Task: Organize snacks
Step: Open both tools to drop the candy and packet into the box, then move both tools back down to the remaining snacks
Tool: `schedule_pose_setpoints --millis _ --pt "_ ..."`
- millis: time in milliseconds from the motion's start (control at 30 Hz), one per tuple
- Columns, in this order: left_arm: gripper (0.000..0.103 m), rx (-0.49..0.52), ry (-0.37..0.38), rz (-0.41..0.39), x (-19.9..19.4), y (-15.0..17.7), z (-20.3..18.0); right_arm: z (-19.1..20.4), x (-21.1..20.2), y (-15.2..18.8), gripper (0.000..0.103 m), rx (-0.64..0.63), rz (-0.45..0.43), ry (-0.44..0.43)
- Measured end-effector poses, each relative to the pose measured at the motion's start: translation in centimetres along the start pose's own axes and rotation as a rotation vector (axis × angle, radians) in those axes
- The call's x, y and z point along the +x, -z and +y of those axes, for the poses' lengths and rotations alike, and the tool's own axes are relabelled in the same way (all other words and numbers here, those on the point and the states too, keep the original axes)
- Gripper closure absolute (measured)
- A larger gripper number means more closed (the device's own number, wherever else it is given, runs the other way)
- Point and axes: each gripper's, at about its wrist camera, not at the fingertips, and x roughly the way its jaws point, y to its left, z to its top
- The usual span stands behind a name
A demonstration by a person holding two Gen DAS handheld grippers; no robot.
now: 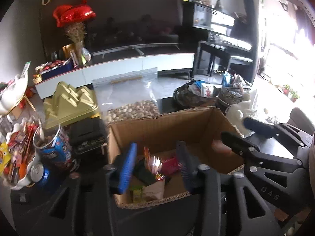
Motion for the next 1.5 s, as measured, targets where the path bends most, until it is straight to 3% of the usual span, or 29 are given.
schedule_pose_setpoints --millis 33,533,833,1500 --pt "0.055 -0.005 -0.011 -0.002 -0.3 0.3 0.1 -0.1 -0.2 0.2 0.043 0.000 0.001 0.013" --pt "0.044 0.061 -0.011 -0.060 -7.5 4.2 -3.2 -1.1 -6.7 3.9 0.041 0.075 -0.003 0.014" --pt "0.036 0.105 0.006 -0.104 -11.0 6.5 -5.4 -1.8 -11.3 6.4 0.028 0.131 -0.044 0.053" --pt "0.035 0.132 -0.008 -0.110 -15.0 12.8 -7.8 -1.9 -15.3 13.5 0.024 0.212 -0.010 0.033"
